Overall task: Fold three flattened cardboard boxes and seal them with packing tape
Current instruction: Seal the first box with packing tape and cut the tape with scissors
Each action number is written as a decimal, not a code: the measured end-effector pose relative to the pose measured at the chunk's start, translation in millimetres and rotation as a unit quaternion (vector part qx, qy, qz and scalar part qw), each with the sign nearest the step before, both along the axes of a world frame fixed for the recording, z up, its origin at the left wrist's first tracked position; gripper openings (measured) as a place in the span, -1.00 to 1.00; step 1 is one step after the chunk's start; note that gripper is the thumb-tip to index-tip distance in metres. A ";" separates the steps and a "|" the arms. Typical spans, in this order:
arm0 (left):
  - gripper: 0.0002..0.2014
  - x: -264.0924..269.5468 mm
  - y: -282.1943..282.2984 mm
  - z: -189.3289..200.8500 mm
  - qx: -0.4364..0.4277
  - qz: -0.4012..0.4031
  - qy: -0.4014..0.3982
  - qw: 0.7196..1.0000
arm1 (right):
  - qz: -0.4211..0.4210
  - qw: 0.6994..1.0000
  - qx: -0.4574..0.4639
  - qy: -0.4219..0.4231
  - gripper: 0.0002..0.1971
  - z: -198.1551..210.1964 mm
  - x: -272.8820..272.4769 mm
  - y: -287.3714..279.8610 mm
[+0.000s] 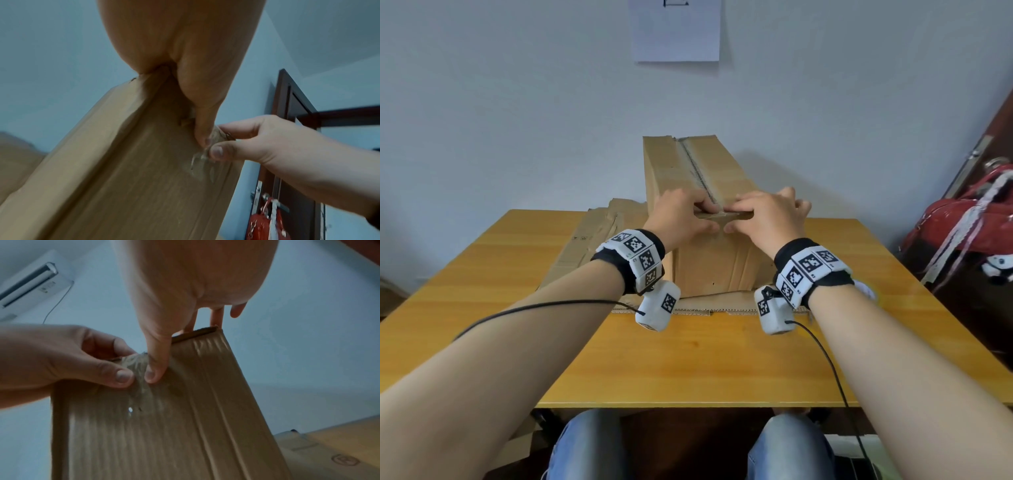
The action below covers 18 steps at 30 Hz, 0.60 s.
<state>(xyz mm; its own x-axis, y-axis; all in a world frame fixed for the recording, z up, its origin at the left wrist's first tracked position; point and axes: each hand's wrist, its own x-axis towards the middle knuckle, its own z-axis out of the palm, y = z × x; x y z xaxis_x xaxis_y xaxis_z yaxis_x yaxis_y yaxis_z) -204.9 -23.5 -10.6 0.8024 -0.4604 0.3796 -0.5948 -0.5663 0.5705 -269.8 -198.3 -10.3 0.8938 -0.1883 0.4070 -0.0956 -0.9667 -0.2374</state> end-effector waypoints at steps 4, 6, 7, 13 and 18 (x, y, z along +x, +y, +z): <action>-0.92 -4.9 11.6 11.8 -0.029 -0.008 0.045 0.999 | 0.005 0.994 0.107 -0.030 -0.86 8.5 -5.6 5.3; -0.95 -4.8 17.2 19.5 -0.056 0.010 0.051 0.997 | 0.002 0.993 0.109 -0.039 -0.83 11.8 -9.3 10.0; -0.96 -3.6 20.9 23.4 -0.083 0.028 0.051 0.995 | 0.005 0.994 0.100 -0.043 -0.83 13.2 -11.3 12.7; -0.67 7.6 44.2 25.1 -0.096 0.100 0.083 0.987 | 0.034 0.999 -0.022 0.010 -0.53 9.3 -16.4 28.3; -0.56 6.0 48.1 34.9 -0.126 0.127 0.080 0.981 | 0.052 0.995 -0.005 0.090 -0.42 33.1 -25.5 27.9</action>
